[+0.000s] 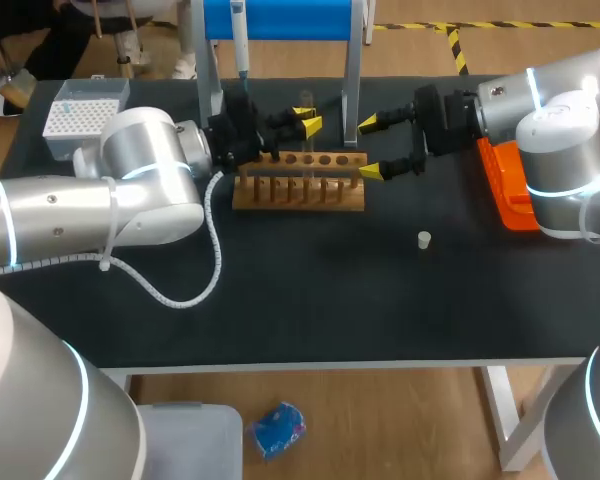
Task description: Invert the test tube, pick up the pipette, mount the tip to pipette, aspirate from beaker and dispense into the tube, eject the tip, return the pipette, and cap with the stopper.
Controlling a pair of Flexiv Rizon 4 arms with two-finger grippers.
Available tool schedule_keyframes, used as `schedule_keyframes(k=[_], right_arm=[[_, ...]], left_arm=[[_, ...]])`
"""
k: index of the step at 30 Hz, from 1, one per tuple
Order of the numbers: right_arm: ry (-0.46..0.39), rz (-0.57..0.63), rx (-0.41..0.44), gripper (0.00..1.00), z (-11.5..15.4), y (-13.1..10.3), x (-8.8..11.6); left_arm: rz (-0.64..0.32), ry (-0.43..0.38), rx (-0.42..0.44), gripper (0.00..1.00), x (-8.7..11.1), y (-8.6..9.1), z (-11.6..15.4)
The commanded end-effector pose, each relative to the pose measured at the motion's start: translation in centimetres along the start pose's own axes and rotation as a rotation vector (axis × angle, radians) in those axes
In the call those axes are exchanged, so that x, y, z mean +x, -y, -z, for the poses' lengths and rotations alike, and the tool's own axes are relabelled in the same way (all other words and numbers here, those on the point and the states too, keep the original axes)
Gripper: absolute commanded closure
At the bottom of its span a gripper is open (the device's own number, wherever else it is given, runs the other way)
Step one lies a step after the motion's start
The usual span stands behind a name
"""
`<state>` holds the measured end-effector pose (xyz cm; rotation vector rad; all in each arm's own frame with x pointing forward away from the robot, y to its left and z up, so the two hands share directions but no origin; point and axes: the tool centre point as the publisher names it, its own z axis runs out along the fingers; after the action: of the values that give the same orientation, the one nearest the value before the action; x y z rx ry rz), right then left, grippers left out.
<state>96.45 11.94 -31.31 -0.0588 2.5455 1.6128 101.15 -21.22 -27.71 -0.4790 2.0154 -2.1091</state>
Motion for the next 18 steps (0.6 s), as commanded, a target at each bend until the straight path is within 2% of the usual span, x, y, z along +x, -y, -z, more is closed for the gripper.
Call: schedule_keyframes(k=[1, 4, 5, 6, 7, 9, 10, 11, 12, 13, 15, 16, 18], right_arm=[[-0.001, 0.0, 0.001, 0.0, 0.02, 0.01, -0.03], [-0.001, 0.0, 0.001, 0.0, 0.02, 0.01, -0.03], [-0.001, 0.0, 0.001, 0.0, 0.02, 0.01, -0.03], [-0.001, 0.0, 0.001, 0.0, 0.02, 0.01, -0.03], [-0.001, 0.0, 0.001, 0.0, 0.02, 0.01, -0.03], [-0.001, 0.0, 0.001, 0.0, 0.02, 0.01, -0.03], [-0.001, 0.0, 0.001, 0.0, 0.02, 0.01, -0.03], [-0.001, 0.0, 0.001, 0.0, 0.02, 0.01, -0.03], [-0.001, 0.0, 0.001, 0.0, 0.02, 0.01, -0.03], [-0.001, 0.0, 0.001, 0.0, 0.02, 0.01, -0.03], [-0.001, 0.0, 0.001, 0.0, 0.02, 0.01, -0.03], [-0.001, 0.0, 0.001, 0.0, 0.02, 0.01, -0.03], [-0.001, 0.0, 0.001, 0.0, 0.02, 0.01, -0.03]], left_arm=[[0.003, -0.003, 0.004, 1.0, 0.01, -0.02, -0.12], [0.006, -0.006, 0.004, 1.0, -0.03, -0.02, -0.15], [0.01, -0.005, 0.002, 0.91, -0.04, -0.02, -0.16], [0.011, -0.004, 0.001, 0.64, -0.04, -0.03, -0.16], [0.012, -0.004, 0.001, 0.55, -0.05, -0.03, -0.16], [0.012, -0.002, 0.0, 0.56, -0.07, -0.03, -0.15], [0.012, -0.001, 0.0, 0.5, -0.07, -0.03, -0.15], [0.013, -0.001, 0.0, 0.32, -0.08, -0.03, -0.15], [0.013, -0.001, 0.0, 0.23, -0.08, -0.03, -0.14], [0.012, 0.0, 0.0, 0.31, -0.09, -0.03, -0.14], [0.012, 0.001, 0.0, 0.34, -0.09, -0.02, -0.12], [0.012, 0.002, 0.0, 0.31, -0.09, -0.02, -0.11], [0.012, 0.004, 0.0, 0.16, -0.1, -0.01, -0.09]])
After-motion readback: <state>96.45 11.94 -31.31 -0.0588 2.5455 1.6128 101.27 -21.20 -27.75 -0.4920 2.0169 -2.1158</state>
